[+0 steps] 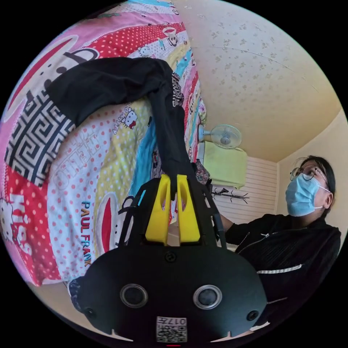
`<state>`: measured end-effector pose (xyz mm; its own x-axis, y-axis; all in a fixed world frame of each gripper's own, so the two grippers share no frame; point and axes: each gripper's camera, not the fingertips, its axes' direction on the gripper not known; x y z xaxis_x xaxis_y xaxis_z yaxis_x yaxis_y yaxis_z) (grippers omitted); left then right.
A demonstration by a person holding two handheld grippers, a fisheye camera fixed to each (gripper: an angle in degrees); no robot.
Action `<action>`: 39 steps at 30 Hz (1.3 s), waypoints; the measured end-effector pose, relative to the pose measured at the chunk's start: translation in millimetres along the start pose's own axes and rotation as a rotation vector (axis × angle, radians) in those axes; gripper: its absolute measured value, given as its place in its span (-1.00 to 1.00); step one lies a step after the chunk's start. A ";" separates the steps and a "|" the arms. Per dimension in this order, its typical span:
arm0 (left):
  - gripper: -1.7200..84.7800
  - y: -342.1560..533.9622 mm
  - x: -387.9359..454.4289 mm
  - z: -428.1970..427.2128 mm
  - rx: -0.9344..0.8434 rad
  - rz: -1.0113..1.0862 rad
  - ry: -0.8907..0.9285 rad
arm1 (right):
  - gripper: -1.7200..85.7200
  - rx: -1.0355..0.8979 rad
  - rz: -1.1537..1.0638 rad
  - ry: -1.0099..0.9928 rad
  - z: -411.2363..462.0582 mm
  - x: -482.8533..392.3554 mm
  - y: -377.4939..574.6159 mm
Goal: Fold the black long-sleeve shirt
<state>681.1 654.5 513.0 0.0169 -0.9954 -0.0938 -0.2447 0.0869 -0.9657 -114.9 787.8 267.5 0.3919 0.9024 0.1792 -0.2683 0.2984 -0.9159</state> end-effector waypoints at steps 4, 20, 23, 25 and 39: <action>-0.89 34.4 -34.8 20.8 0.010 -0.084 -0.038 | -0.88 0.046 0.067 -0.008 10.2 42.2 45.5; -0.76 95.9 -66.8 24.5 0.207 -0.141 -0.064 | -0.65 0.152 0.170 0.163 41.0 66.5 104.8; -0.75 93.9 -60.3 -23.3 0.359 -0.096 -0.184 | -0.64 0.164 0.045 0.229 55.5 12.5 94.8; -0.75 83.6 -57.3 -44.1 0.416 -0.059 -0.282 | -0.64 0.143 -0.028 0.220 85.3 -23.8 77.4; -0.70 -61.6 -129.1 -29.6 -0.066 0.077 -0.407 | -0.59 0.014 -0.131 -0.034 495.0 -124.1 28.1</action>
<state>665.3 776.5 591.7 0.3742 -0.8883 -0.2662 -0.3214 0.1450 -0.9358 -606.7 838.1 397.3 0.3945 0.8652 0.3095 -0.2286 0.4186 -0.8789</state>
